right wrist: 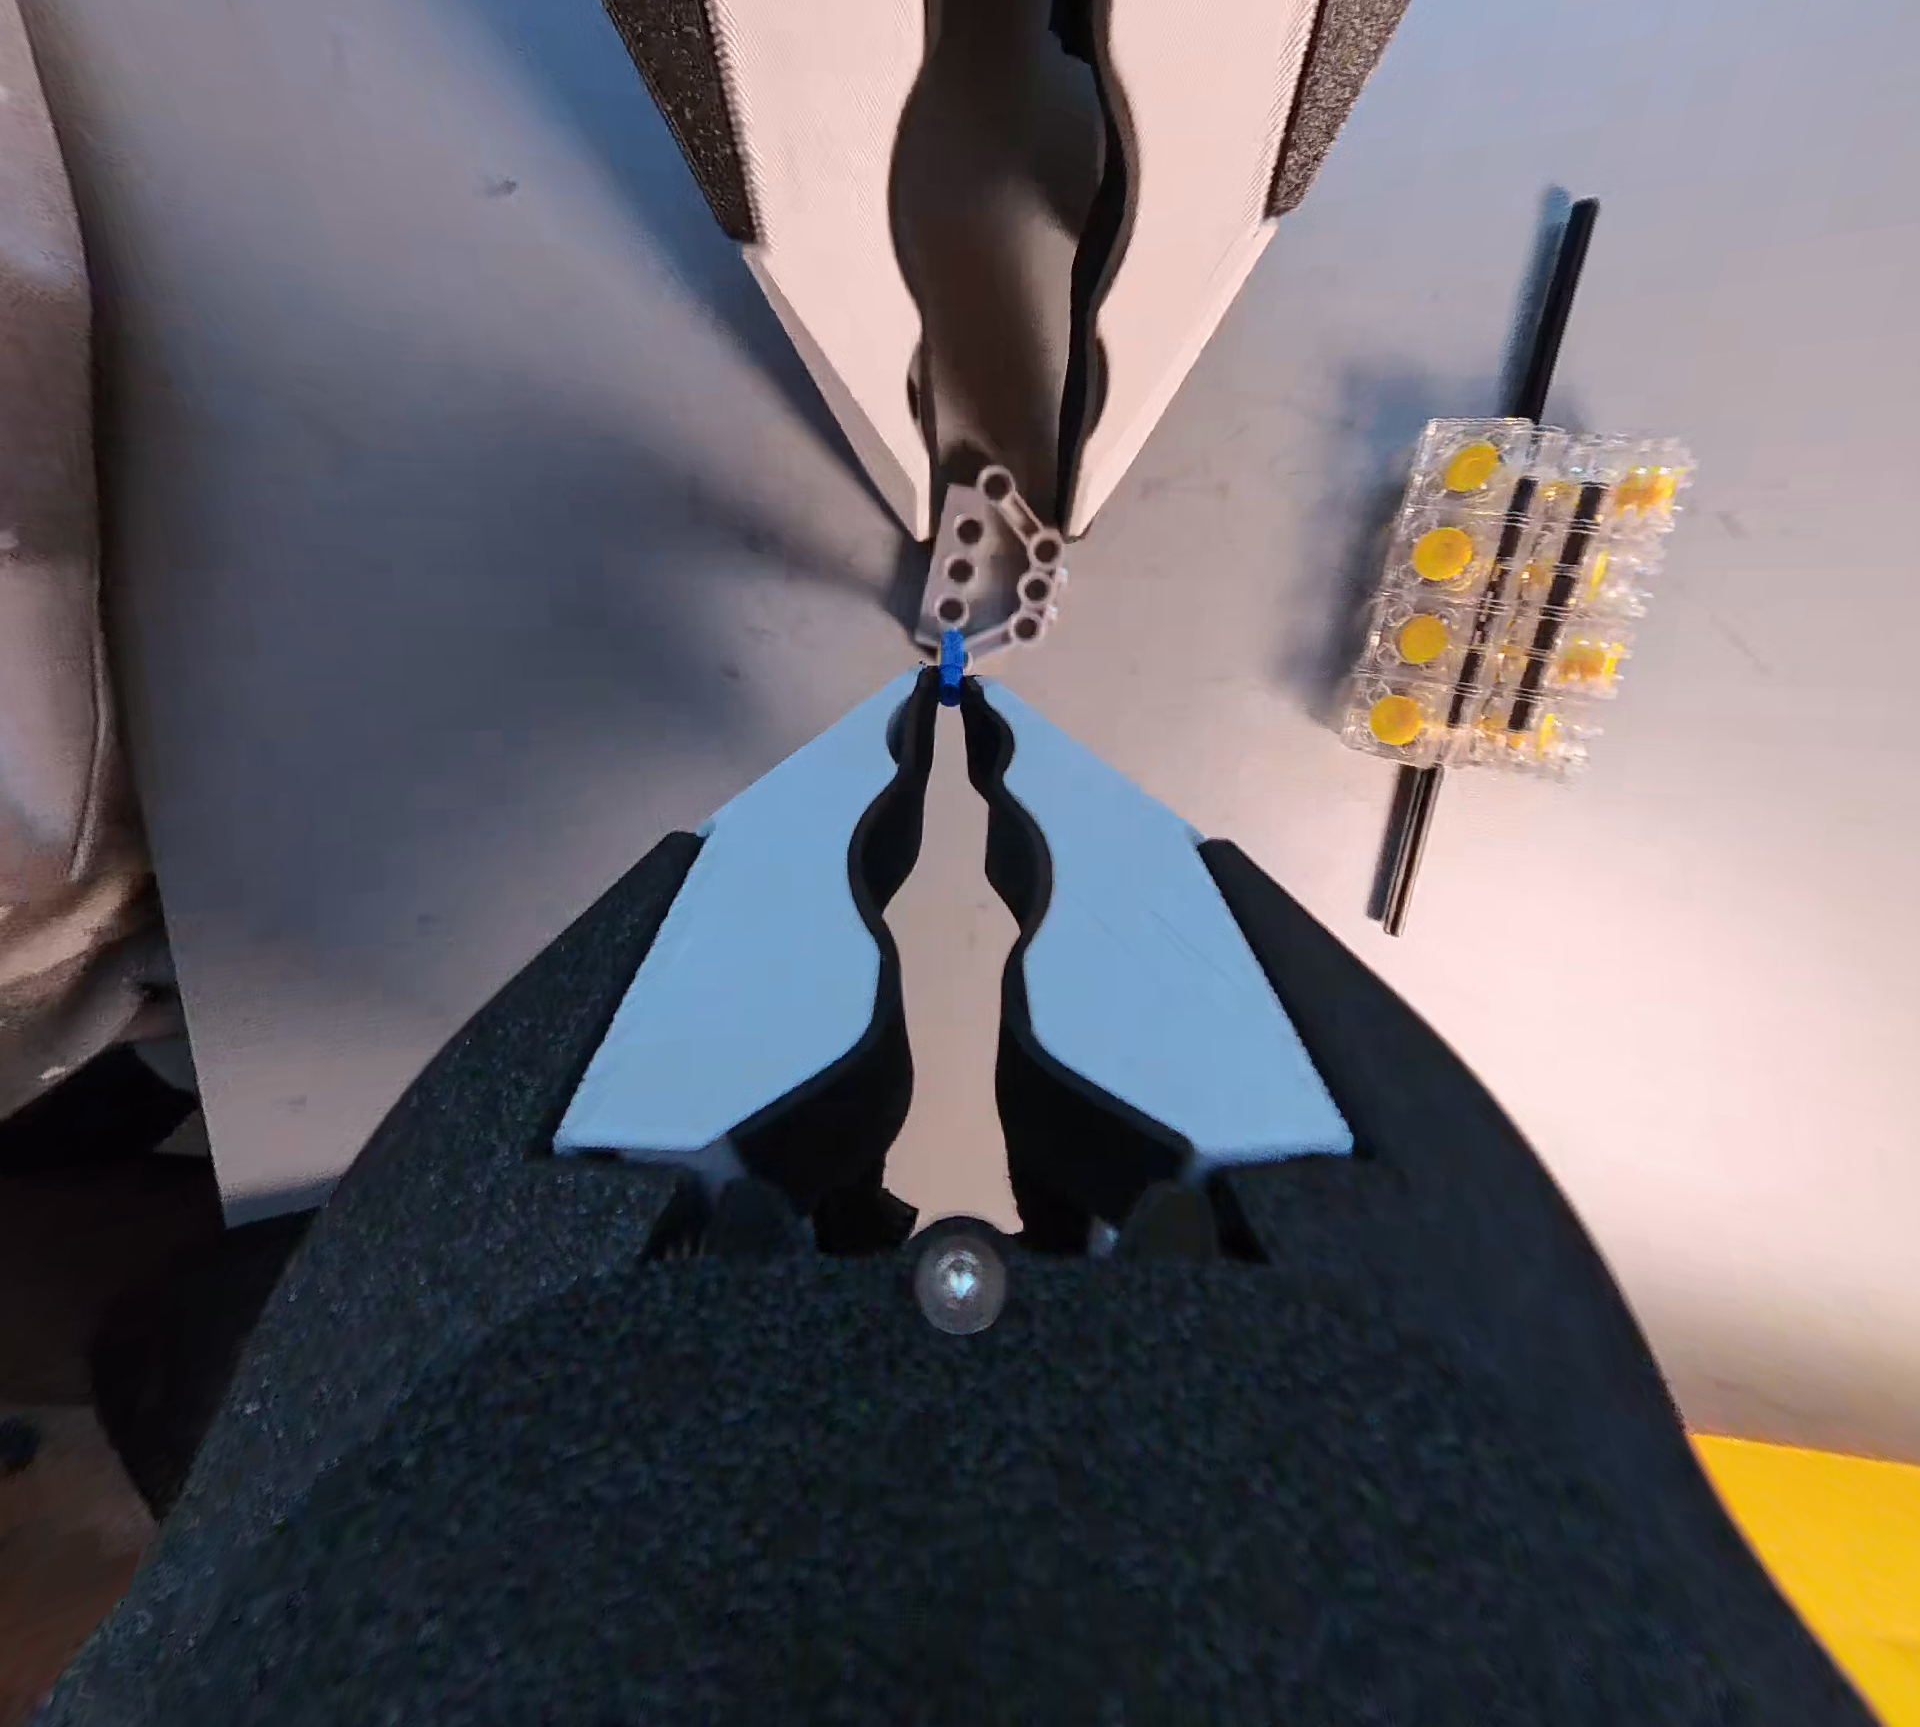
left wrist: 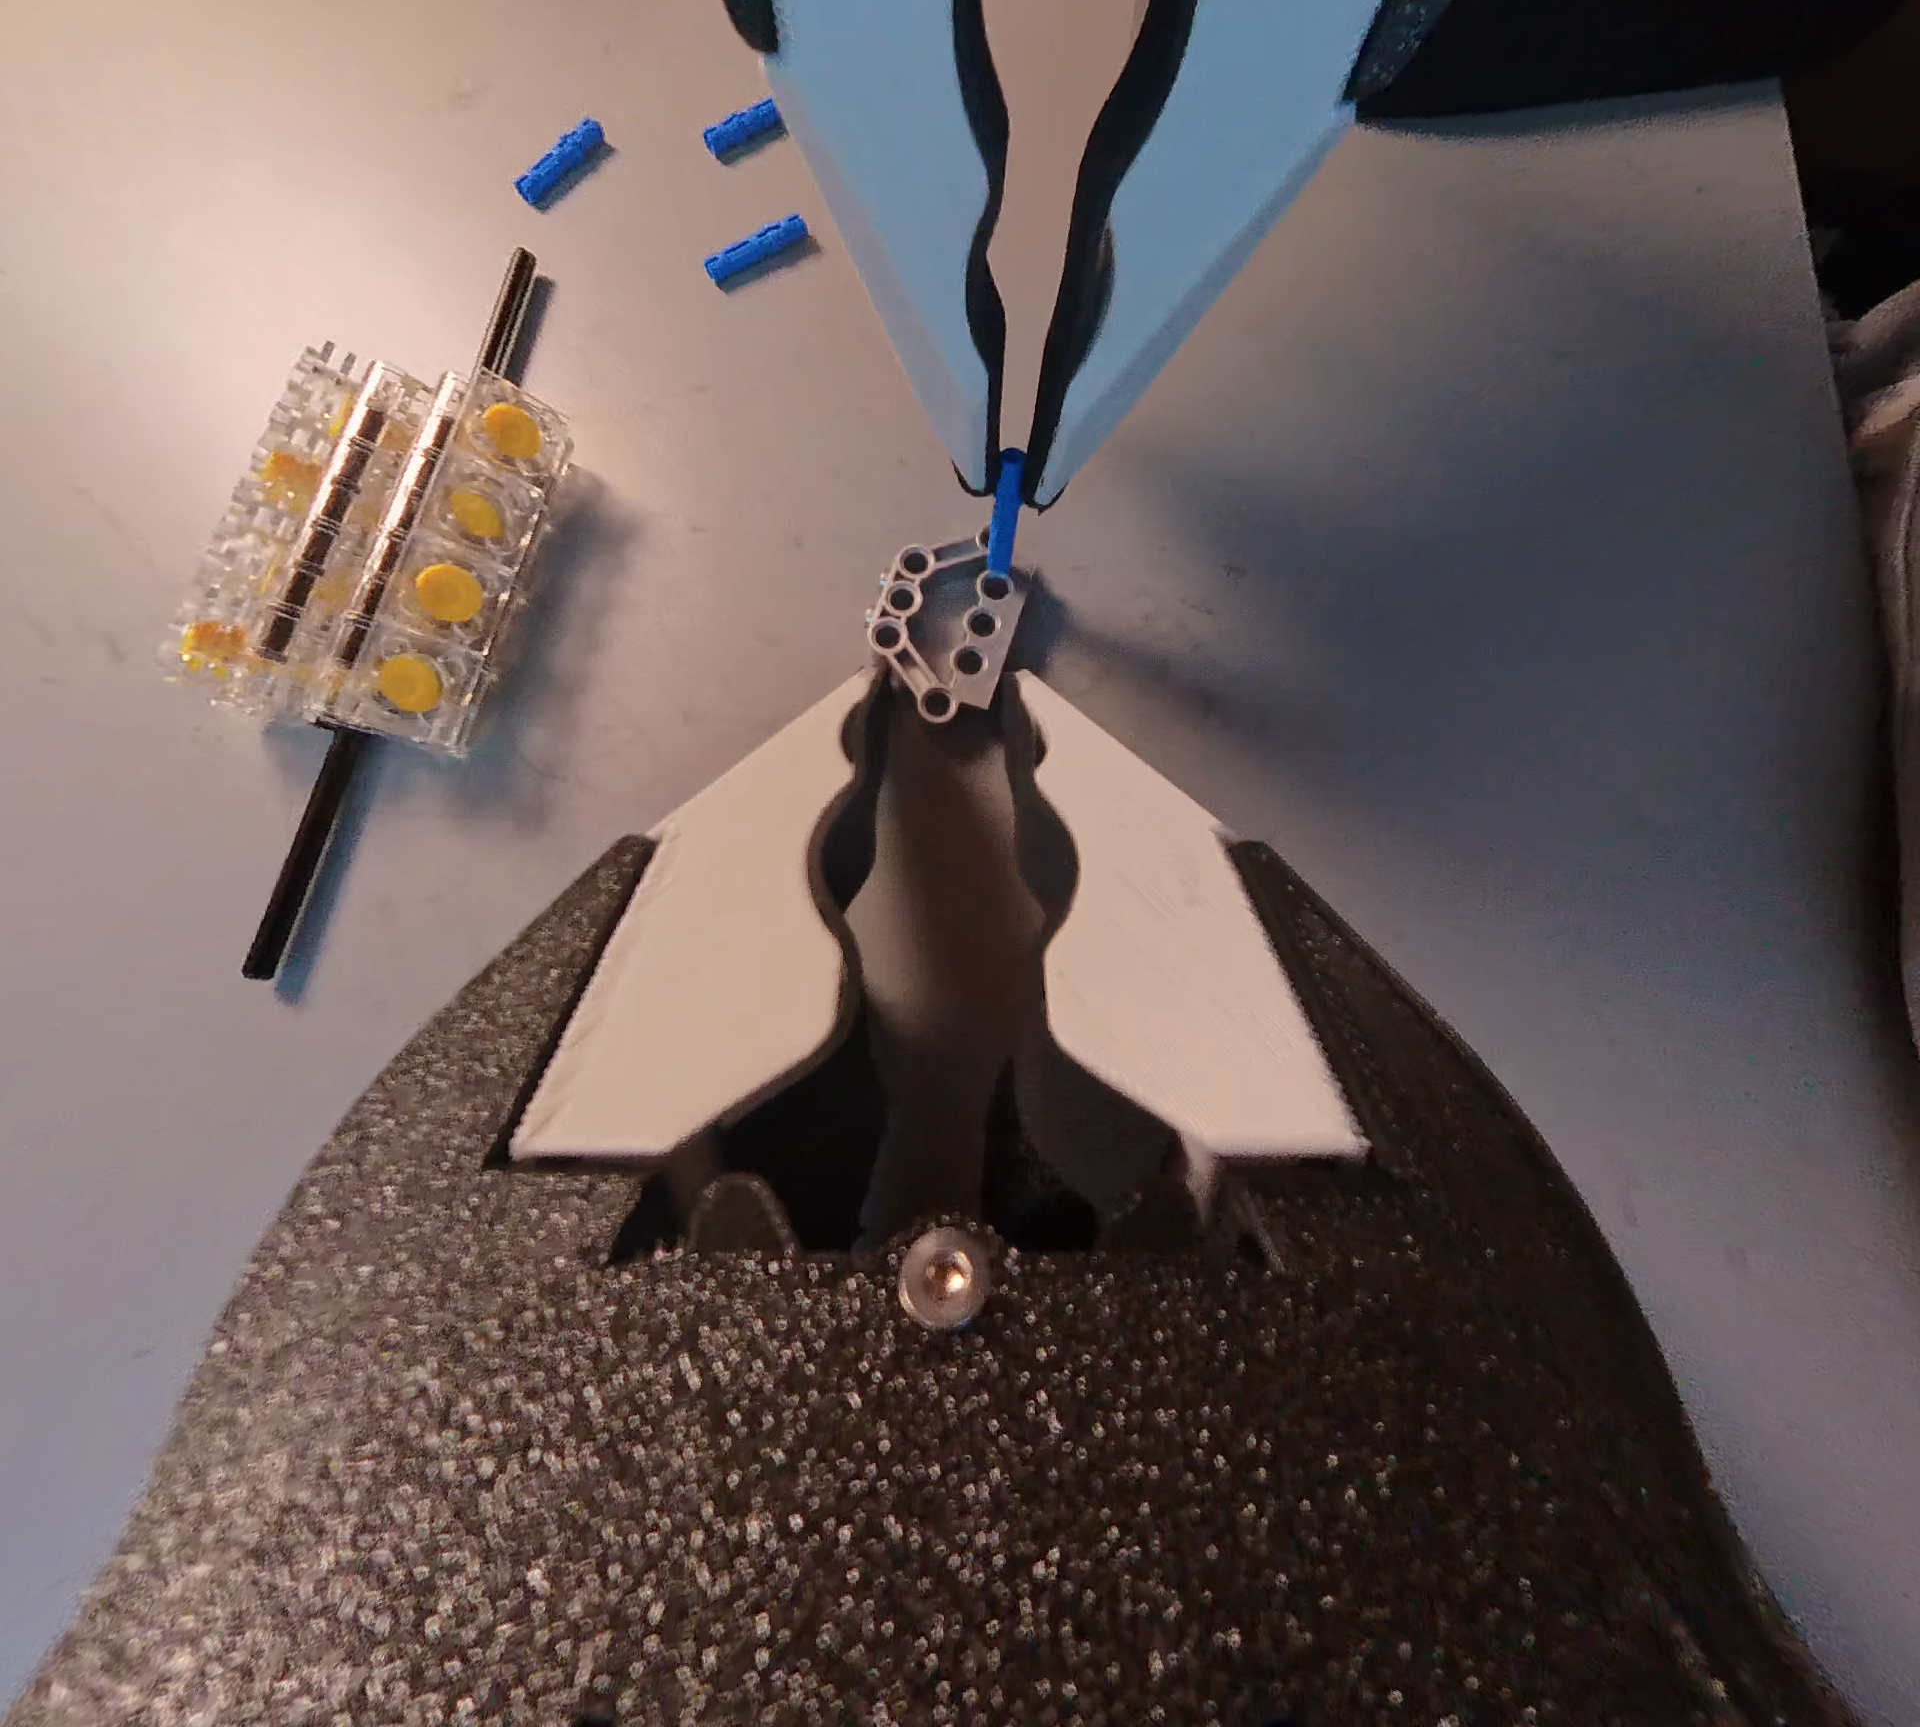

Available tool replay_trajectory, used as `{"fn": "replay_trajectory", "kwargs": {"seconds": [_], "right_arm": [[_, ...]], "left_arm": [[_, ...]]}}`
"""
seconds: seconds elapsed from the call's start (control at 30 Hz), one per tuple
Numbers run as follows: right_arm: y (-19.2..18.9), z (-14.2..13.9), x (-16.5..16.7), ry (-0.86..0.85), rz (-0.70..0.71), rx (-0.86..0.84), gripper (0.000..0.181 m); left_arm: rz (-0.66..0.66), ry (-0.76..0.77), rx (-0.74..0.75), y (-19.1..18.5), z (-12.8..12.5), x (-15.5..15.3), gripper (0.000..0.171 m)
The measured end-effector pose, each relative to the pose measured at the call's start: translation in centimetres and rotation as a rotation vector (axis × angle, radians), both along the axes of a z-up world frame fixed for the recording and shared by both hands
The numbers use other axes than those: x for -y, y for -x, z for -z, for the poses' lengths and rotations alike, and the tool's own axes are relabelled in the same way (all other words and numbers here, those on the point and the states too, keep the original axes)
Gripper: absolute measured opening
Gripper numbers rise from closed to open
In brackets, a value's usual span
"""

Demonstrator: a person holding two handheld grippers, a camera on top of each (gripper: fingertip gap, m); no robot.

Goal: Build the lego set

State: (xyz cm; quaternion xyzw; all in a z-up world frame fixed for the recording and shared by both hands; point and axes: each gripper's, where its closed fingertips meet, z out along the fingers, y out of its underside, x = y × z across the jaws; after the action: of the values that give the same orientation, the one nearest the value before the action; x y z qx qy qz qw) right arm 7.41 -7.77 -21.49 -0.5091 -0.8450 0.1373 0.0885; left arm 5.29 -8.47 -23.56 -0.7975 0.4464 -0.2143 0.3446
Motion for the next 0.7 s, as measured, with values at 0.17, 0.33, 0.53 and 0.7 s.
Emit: {"fn": "replay_trajectory", "kwargs": {"seconds": [0.17,0.33,0.53,0.7], "right_arm": [[0.0,0.2,0.1,-0.018,-0.021,0.026,0.003],[0.3,-1.1,0.2,0.0,-0.01,-0.047,0.002],[1.3,-4.3,1.3,0.081,0.013,-0.222,0.002],[1.5,-6.0,1.5,0.151,0.06,-0.334,0.002]], "left_arm": [[-0.033,-0.006,0.001,-0.1,-0.1,0.0,0.02],[0.0,-0.018,0.159,-0.8,-2.8,0.4,0.021],[0.033,-0.062,0.279,-1.8,-5.1,0.7,0.003],[0.043,-0.117,0.338,-1.9,-6.7,0.8,0.003]]}}
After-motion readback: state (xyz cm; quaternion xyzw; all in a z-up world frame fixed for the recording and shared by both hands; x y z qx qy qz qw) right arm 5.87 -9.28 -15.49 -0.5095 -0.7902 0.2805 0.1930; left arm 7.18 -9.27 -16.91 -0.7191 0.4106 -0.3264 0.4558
